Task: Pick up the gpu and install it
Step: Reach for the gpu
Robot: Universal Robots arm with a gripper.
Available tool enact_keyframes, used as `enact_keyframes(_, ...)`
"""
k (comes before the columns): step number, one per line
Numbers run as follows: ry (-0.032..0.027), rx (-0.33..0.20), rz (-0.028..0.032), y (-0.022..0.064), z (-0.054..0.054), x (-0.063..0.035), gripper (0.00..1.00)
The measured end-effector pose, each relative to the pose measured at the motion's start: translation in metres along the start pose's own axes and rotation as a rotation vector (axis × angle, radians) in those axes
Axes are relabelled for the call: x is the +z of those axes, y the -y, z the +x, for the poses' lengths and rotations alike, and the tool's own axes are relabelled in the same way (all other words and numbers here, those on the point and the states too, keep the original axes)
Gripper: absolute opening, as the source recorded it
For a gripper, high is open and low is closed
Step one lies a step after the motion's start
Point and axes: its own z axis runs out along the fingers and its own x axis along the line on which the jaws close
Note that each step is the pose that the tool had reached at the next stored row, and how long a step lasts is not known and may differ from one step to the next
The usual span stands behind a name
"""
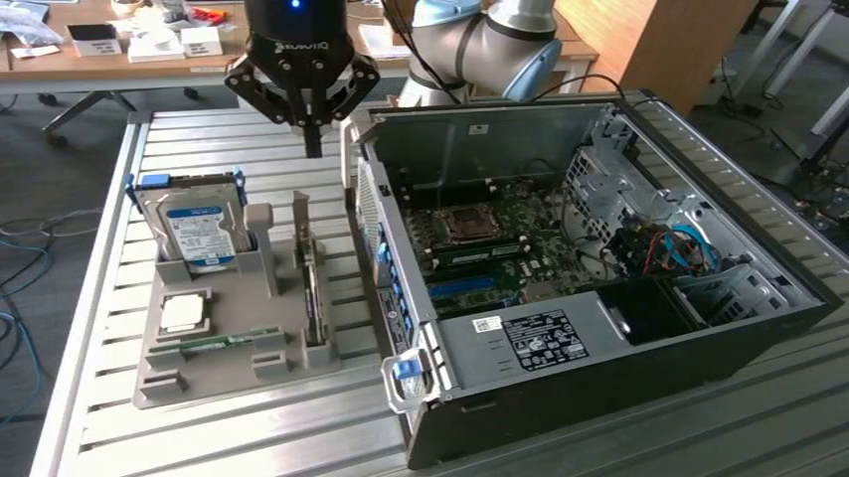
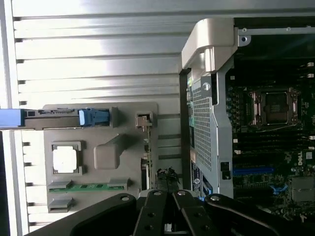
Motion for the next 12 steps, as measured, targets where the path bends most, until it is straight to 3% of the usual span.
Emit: enact_keyframes(12, 0.0000, 0.000, 0.0000, 0.0004, 0.0053, -0.0001, 0.11)
